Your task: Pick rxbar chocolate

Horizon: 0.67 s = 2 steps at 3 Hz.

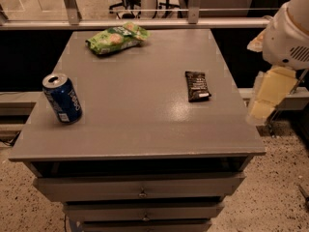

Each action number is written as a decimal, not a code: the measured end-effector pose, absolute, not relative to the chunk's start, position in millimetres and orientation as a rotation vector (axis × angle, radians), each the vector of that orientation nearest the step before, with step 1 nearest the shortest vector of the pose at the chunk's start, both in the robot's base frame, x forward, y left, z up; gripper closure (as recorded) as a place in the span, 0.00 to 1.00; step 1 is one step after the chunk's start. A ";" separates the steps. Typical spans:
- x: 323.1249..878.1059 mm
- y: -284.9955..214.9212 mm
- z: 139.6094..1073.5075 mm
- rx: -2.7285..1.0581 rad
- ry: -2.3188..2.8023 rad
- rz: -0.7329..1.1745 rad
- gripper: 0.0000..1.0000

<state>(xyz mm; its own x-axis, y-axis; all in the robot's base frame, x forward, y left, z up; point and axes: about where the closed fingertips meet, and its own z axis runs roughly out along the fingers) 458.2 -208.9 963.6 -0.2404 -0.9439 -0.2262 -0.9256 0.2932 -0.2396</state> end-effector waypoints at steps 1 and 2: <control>497.2 -190.1 934.6 -1.633 2.272 -0.037 0.00; 539.1 -170.3 904.5 -1.509 2.325 -0.005 0.00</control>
Offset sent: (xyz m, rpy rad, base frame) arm 0.1344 0.0615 -0.0947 0.1517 0.0049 -0.2515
